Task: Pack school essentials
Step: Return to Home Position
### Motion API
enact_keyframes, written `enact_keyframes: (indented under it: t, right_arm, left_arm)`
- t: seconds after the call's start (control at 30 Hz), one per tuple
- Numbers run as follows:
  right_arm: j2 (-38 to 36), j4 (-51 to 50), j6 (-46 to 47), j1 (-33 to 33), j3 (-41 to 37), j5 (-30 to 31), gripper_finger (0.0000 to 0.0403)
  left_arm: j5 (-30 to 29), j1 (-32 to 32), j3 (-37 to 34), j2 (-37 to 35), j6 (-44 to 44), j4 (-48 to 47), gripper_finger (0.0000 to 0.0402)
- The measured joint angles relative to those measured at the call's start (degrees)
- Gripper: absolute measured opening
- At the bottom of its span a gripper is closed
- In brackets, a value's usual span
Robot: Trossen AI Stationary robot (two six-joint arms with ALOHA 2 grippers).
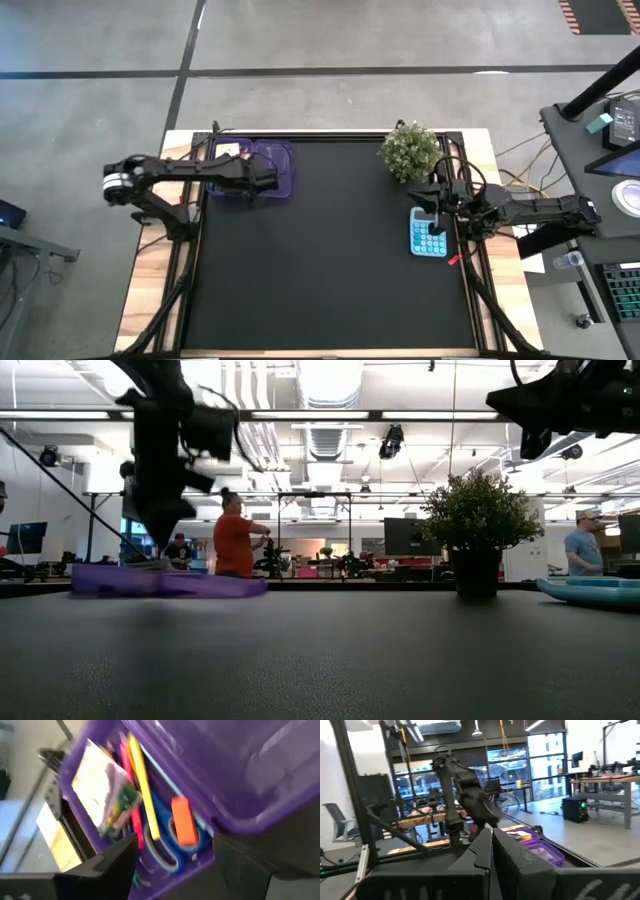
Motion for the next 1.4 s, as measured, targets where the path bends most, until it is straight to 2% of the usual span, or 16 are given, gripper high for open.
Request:
enact_keyframes:
  t: [0.1,0.17,0.27,0.33,0.5,0.63,0.73,0.8,0.9,1.07,1.23,1.4]
  right_arm:
    - [0.0,0.0,-0.1,0.0,0.0,0.2,0.0009]
    - [0.0,0.0,-0.1,0.0,0.0,0.2,0.0009]
    - [0.1,-0.2,0.0,0.0,0.0,0.2,0.0009]
    - [0.4,-0.5,-0.5,0.0,0.0,0.0,0.0009]
    - [2.8,0.7,-5.4,0.0,0.0,-0.1,0.0009]
    - [5.7,5.9,-10.2,0.0,0.0,-0.2,0.0009]
    - [6.7,7.3,-16.7,-0.2,0.0,-0.2,0.0009]
    - [6.5,7.2,-19.3,-0.9,0.1,-0.2,0.0009]
    - [5.9,7.0,-21.8,-2.3,0.6,-0.2,0.0009]
    - [3.6,5.4,-23.7,-3.8,0.6,-0.2,0.0009]
    - [0.4,4.2,-24.6,-3.9,0.6,-0.2,0.0009]
    - [-3.4,2.9,-25.0,-3.9,0.6,-0.3,0.0009]
  left_arm:
    - [-6.5,-0.9,0.0,-4.4,-0.8,1.1,0.024]
    - [-8.3,-0.9,0.1,-7.0,-1.5,0.1,0.024]
    - [-4.2,-2.8,0.2,-11.7,-4.7,2.7,0.024]
    - [-3.1,-7.4,-0.9,-15.0,-3.7,9.0,0.024]
    - [-4.8,-21.7,-4.7,-22.8,10.3,28.4,0.024]
    - [-4.7,-31.4,-10.1,-27.3,21.1,40.6,0.024]
    - [-4.3,-35.1,-15.3,-30.7,26.5,49.3,0.0239]
    - [-1.7,-35.5,-18.8,-33.0,29.4,54.1,0.0235]
    - [2.0,-34.9,-22.7,-37.6,32.0,57.2,0.0212]
    - [3.0,-34.4,-26.0,-46.4,33.2,57.0,0.0152]
    - [11.1,-34.4,-28.4,-54.6,38.9,57.3,0.0083]
    - [14.4,-34.4,-32.0,-61.5,41.2,57.1,0.0022]
